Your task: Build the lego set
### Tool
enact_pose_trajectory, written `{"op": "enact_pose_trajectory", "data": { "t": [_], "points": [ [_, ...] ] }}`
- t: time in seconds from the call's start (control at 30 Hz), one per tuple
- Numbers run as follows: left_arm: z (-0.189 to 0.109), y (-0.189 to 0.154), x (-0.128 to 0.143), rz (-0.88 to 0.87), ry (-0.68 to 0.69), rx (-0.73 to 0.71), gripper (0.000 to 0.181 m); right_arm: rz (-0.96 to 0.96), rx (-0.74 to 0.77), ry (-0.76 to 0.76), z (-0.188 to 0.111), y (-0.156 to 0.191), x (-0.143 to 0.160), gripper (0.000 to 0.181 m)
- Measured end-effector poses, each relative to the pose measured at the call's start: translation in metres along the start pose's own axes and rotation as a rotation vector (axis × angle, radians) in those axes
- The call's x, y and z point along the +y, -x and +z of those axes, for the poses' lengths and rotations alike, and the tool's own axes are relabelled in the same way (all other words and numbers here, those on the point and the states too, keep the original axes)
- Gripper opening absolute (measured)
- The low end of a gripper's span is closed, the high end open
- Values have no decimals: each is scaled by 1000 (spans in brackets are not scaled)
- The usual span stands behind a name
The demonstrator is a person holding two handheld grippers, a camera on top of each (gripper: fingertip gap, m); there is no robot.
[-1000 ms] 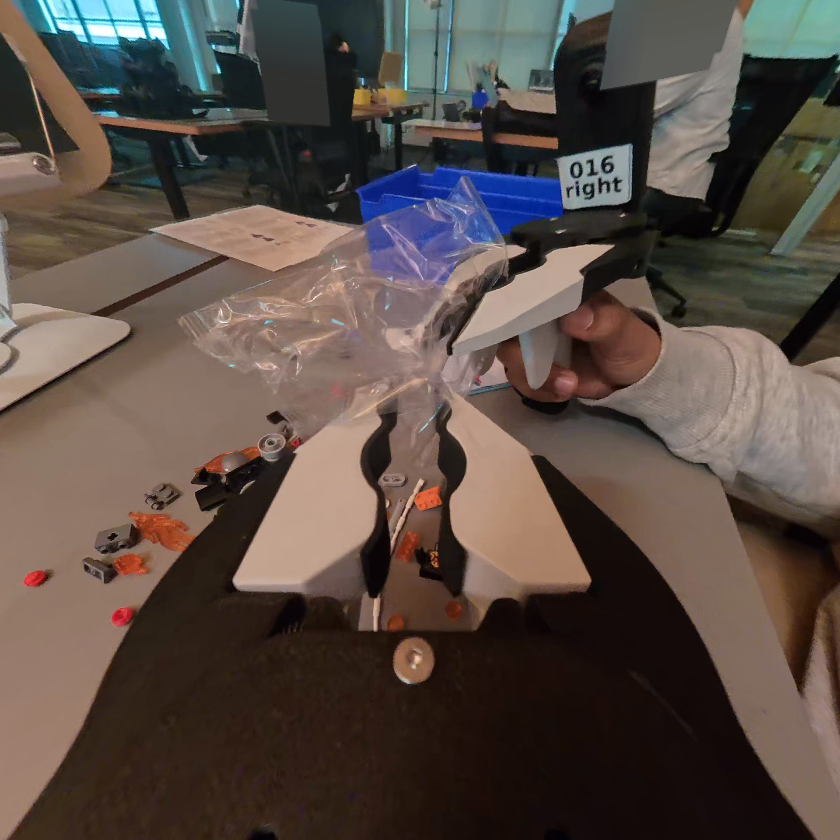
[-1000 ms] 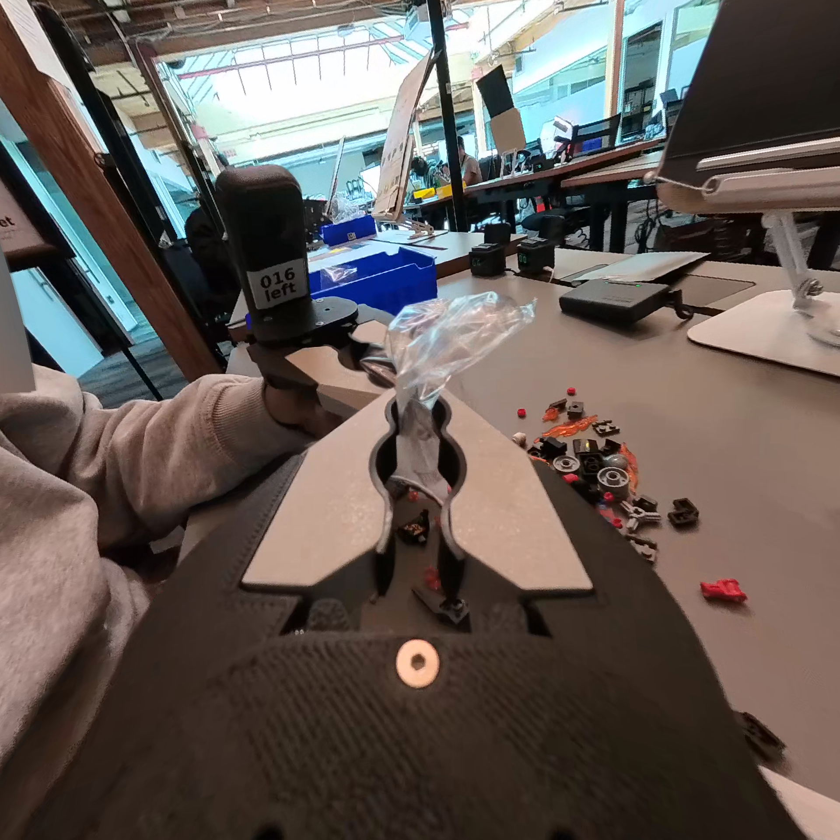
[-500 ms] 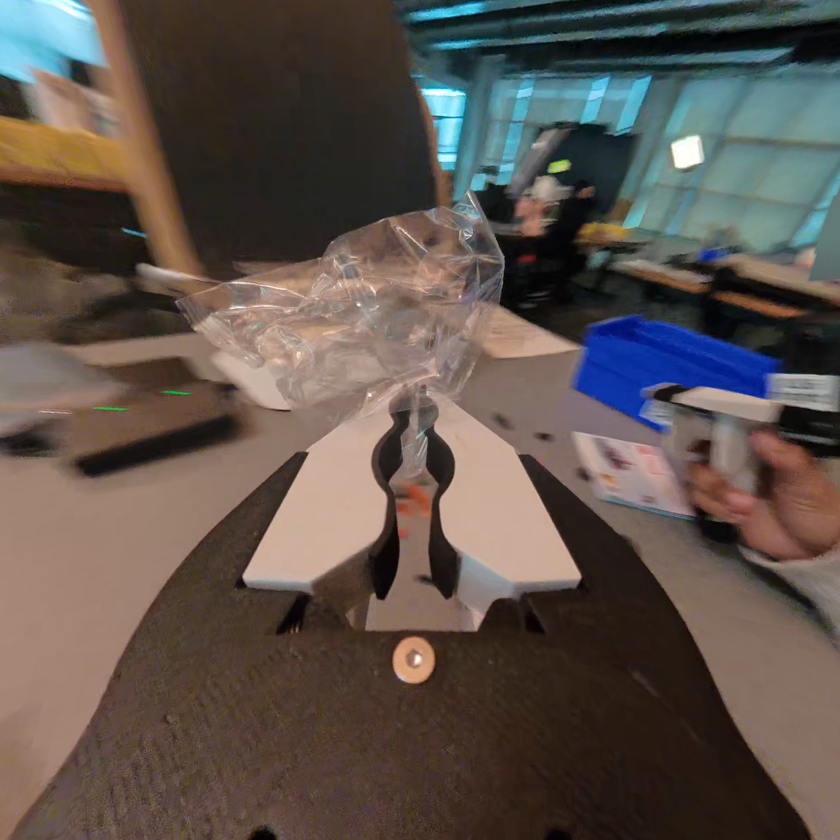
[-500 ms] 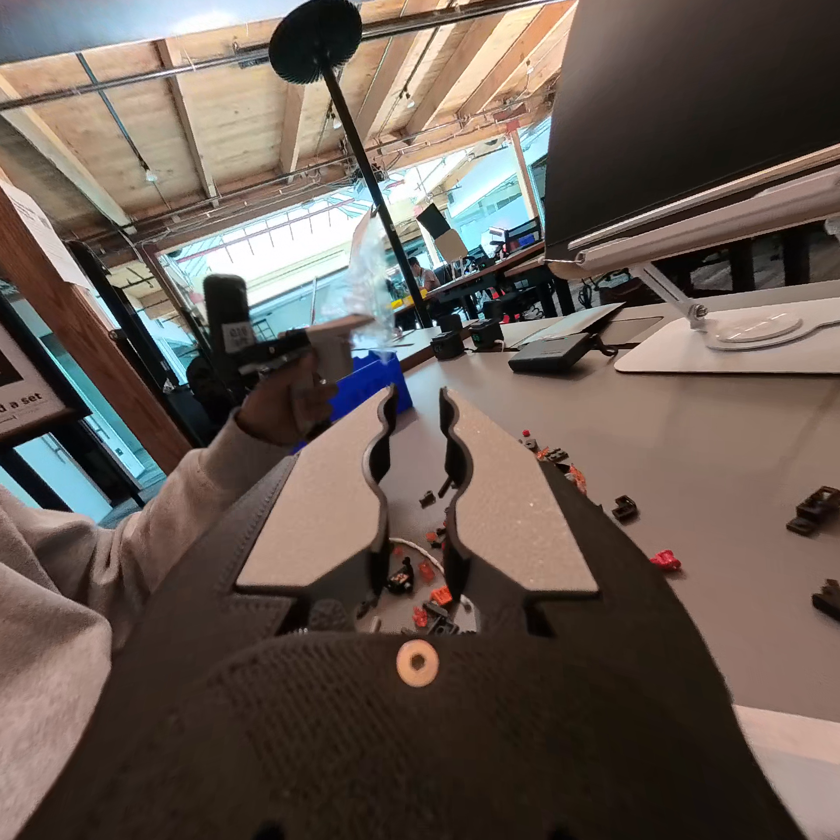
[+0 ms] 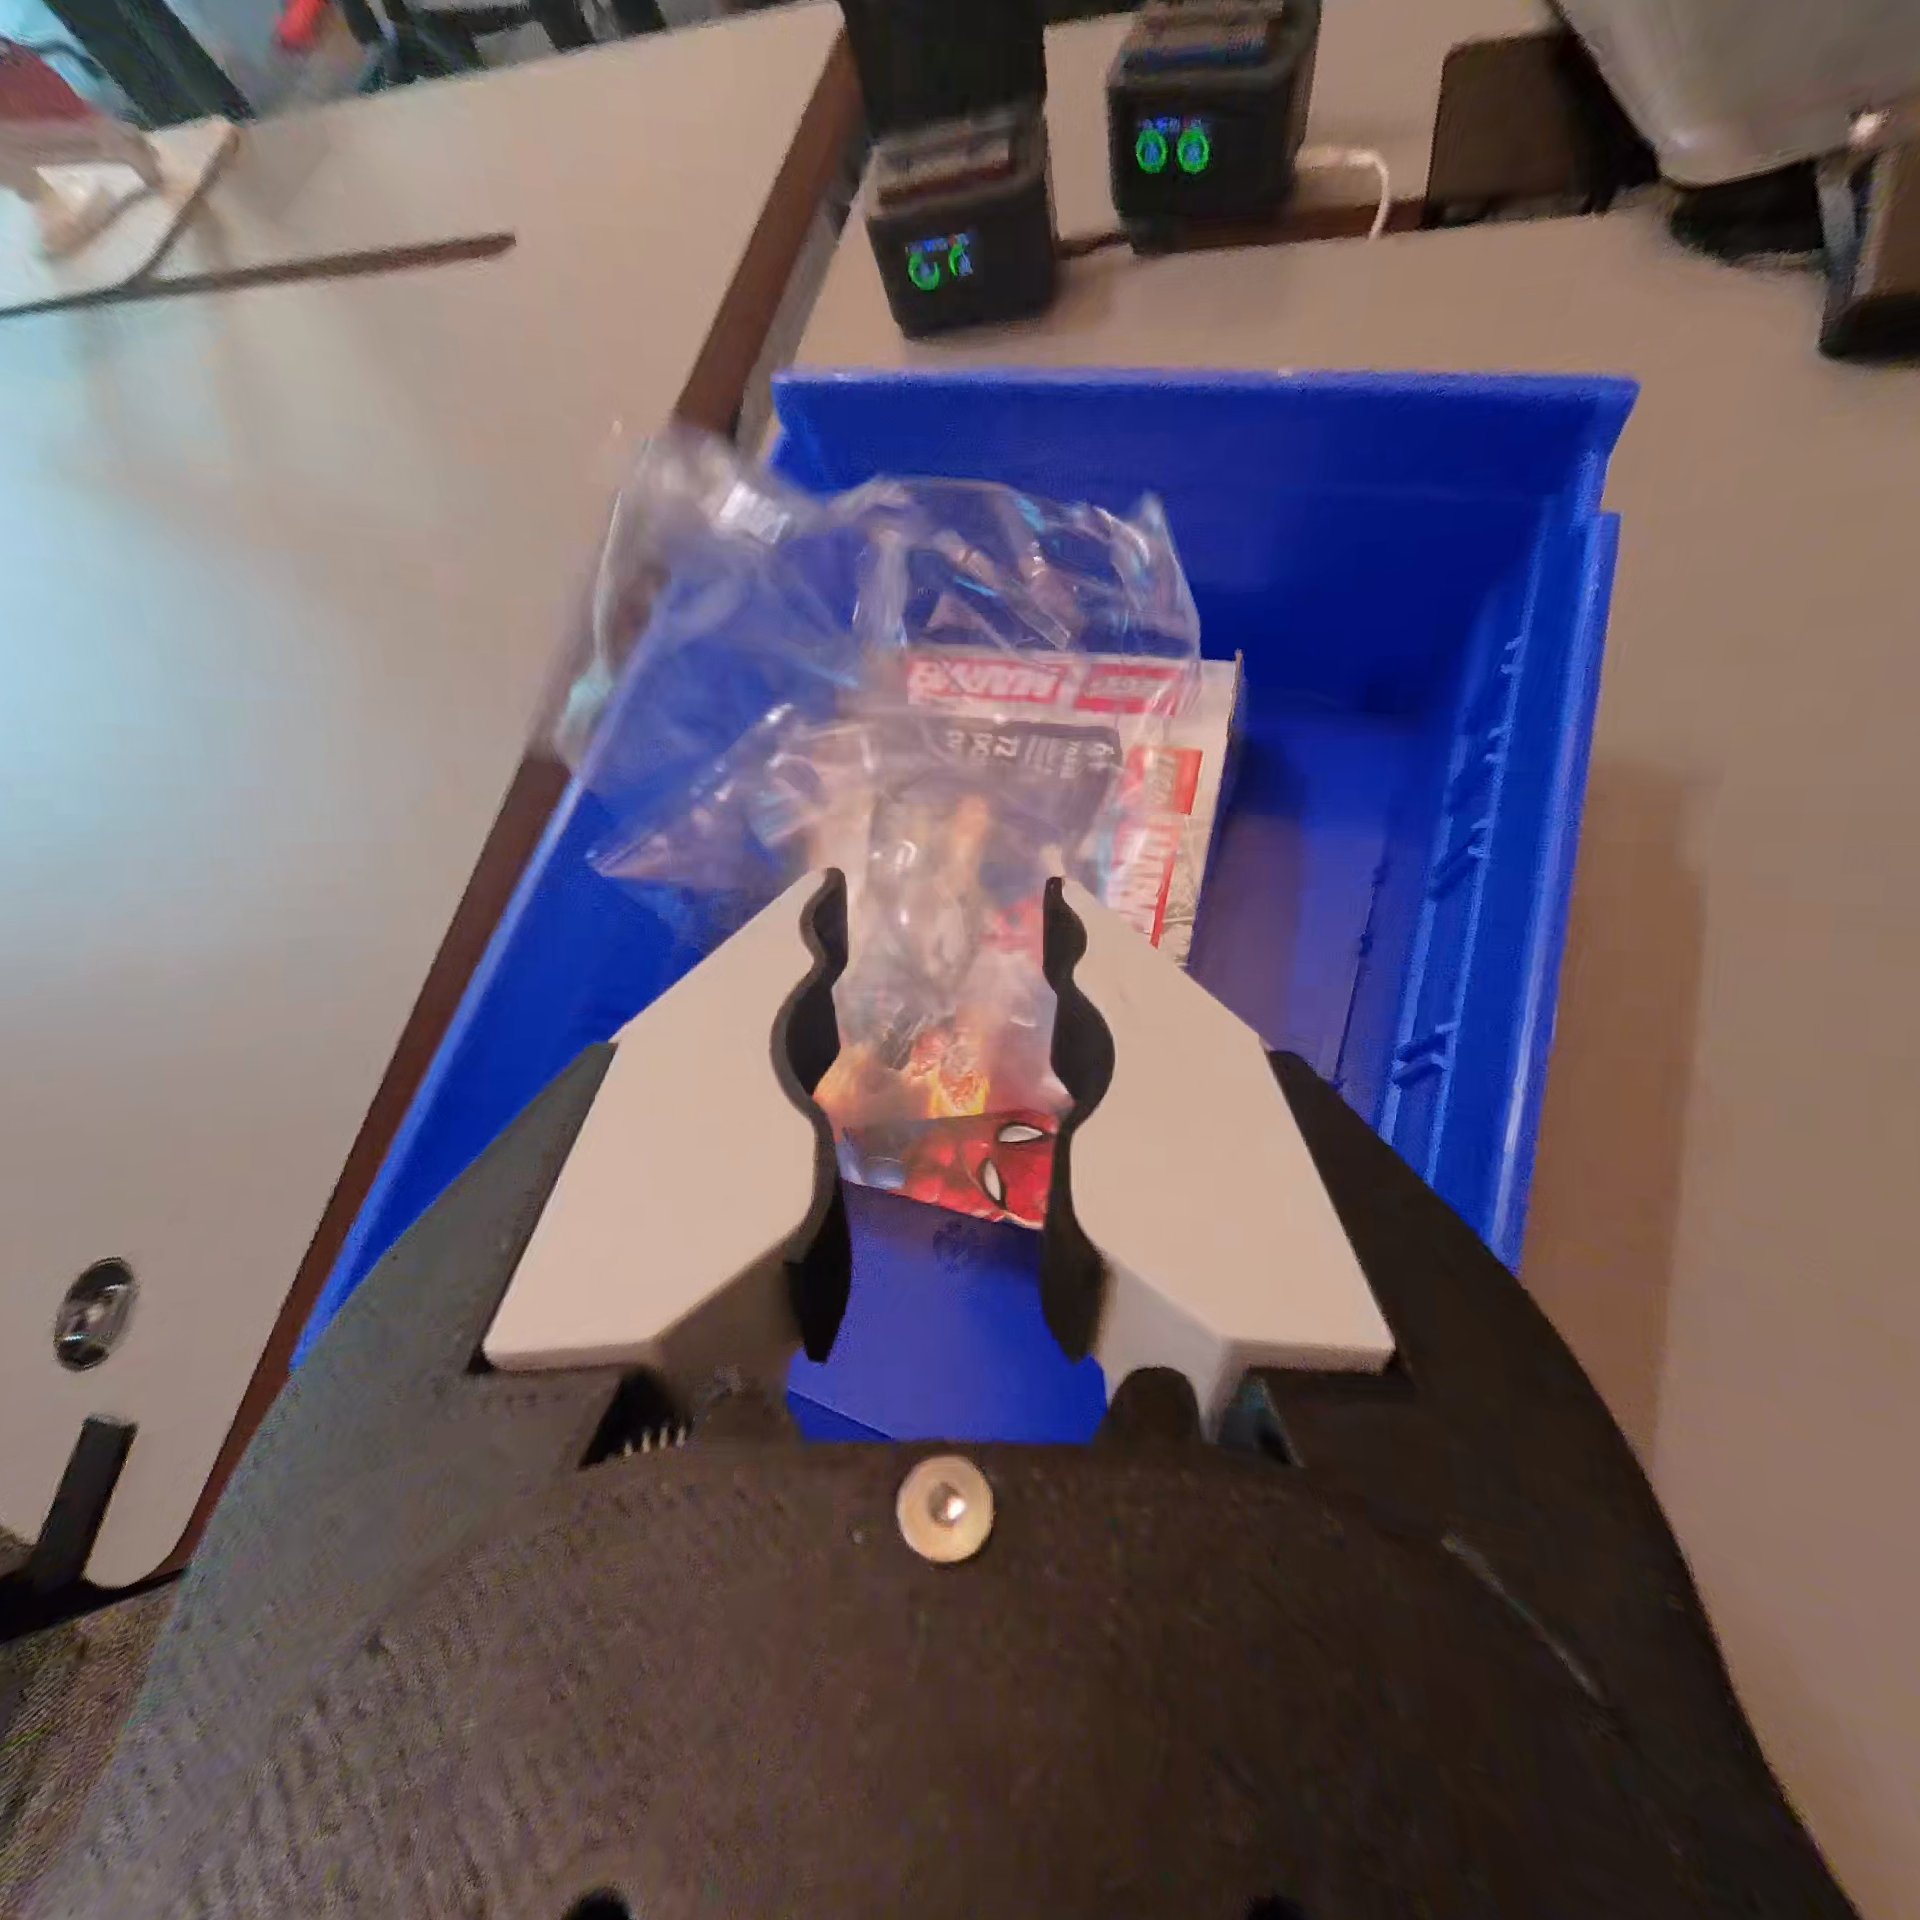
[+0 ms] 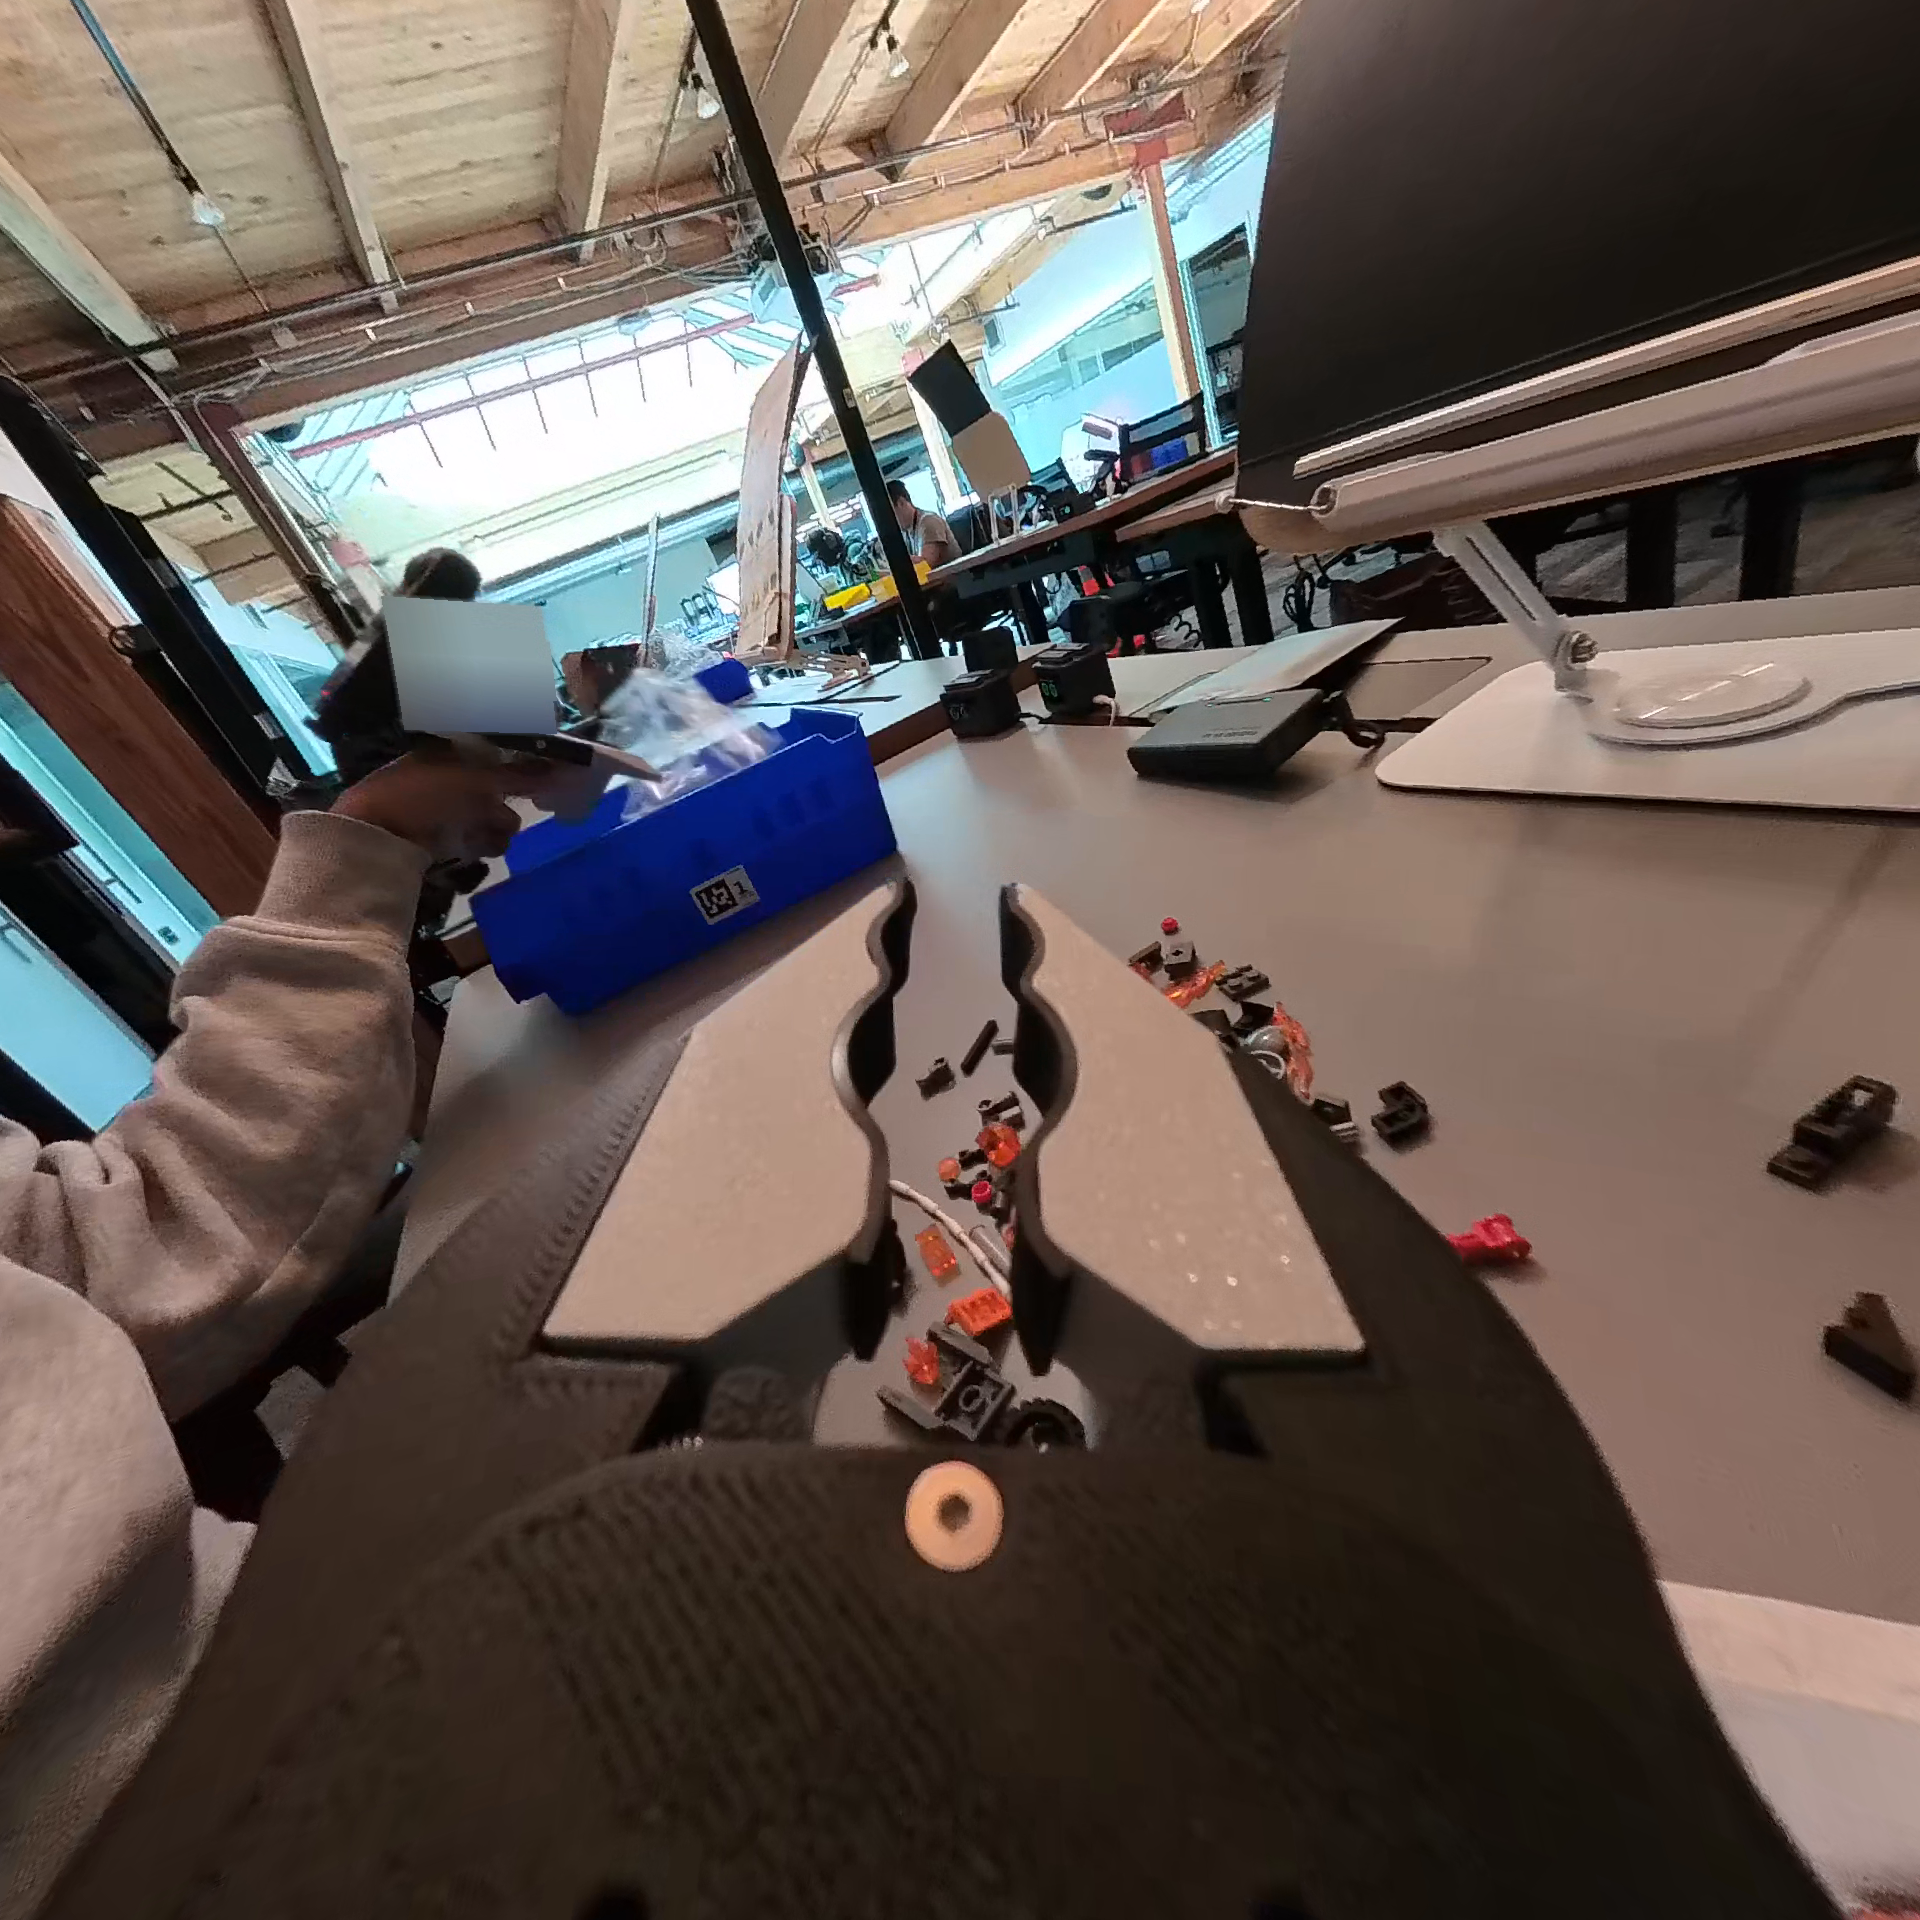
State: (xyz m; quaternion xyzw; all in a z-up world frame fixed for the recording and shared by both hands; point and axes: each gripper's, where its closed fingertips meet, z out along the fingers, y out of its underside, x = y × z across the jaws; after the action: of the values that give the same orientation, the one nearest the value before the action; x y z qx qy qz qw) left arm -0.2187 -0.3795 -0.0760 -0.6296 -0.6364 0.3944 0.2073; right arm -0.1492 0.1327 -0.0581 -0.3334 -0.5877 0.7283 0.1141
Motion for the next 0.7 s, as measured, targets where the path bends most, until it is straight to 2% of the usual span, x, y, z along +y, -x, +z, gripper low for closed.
{"op": "enact_pose_trajectory", "data": {
  "t": [0.03, 0.07, 0.13, 0.17, 0.33, 0.43, 0.5, 0.57, 0.63, 0.7],
  "points": [
    [4, -3, 2, -4, 9, 13, 35, -5, 5, 1, 0, -1, 0, 15],
    [7, -6, 3, -10, 18, 22, 43, -8, 10, 0, 0, -1, 0, 14],
    [7, 0, 5, -22, 44, -14, 74, -12, 16, -5, -2, -2, -1, 13],
    [3, 3, 1, -31, 30, -36, 79, -13, 19, -9, -2, -2, -1, 13],
    [-45, 11, -42, -70, -202, -83, 81, 0, 21, -34, -5, -4, -5, 12],
    [-85, -10, -78, -68, -403, -41, 81, -2, 24, -40, -6, -4, -6, 12],
    [-108, -43, -99, -47, -522, 61, 79, -9, 28, -42, -7, -4, -7, 12],
    [-127, -91, -114, -20, -609, 238, 74, -16, 33, -42, -7, -4, -7, 12],
    [-143, -154, -119, -16, -648, 514, 52, -19, 33, -41, -7, -3, -7, 12],
    [-153, -216, -112, -38, -593, 819, 43, -25, 36, -40, -8, -4, -8, 12]
  ]
}}
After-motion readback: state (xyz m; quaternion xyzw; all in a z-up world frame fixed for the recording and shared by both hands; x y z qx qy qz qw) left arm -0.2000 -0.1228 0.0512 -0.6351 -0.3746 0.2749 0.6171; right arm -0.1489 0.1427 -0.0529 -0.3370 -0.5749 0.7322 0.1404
